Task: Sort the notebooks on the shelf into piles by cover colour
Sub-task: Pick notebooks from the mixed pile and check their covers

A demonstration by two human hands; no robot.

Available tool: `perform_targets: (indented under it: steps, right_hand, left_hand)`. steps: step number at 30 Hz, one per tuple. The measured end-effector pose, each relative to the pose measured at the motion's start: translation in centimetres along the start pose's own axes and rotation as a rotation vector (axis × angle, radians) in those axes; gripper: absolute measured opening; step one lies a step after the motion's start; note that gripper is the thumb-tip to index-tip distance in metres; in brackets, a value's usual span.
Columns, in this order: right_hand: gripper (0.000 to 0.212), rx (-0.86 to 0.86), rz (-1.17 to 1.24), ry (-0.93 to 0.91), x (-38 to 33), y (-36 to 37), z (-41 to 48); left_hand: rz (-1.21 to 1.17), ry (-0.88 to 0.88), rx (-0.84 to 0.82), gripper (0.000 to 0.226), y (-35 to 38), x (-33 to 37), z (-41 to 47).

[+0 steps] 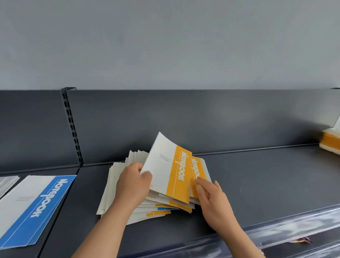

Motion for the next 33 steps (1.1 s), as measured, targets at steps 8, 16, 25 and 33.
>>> perform_targets:
  steps: [8,16,25,33]
  right_hand:
    - [0.037,-0.071,-0.039,-0.019,-0.9,-0.5,-0.5]
    - [0.034,-0.152,0.115,-0.066,-1.1,0.0,-0.5]
    - [0.027,-0.071,0.075,-0.025,-2.0,-0.1,-0.4]
    - [0.034,0.011,0.157,0.034,-6.8,2.8,0.9]
  left_hand:
    - [0.041,-0.065,0.083,0.012,-0.5,0.7,-0.7]
    - [0.058,-0.104,0.012,0.019,-0.2,0.1,-0.5]
    - [-0.197,-0.152,-0.036,0.029,-1.8,-0.3,-1.2]
    - [-0.439,-0.089,0.018,0.039,-5.6,-2.6,-3.1]
Point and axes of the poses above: each hand's wrist, its own z-axis towards the middle knuckle, its own y-axis out of the palm, x = y × z, the point moved 1 cm from there along z, towards the middle knuckle
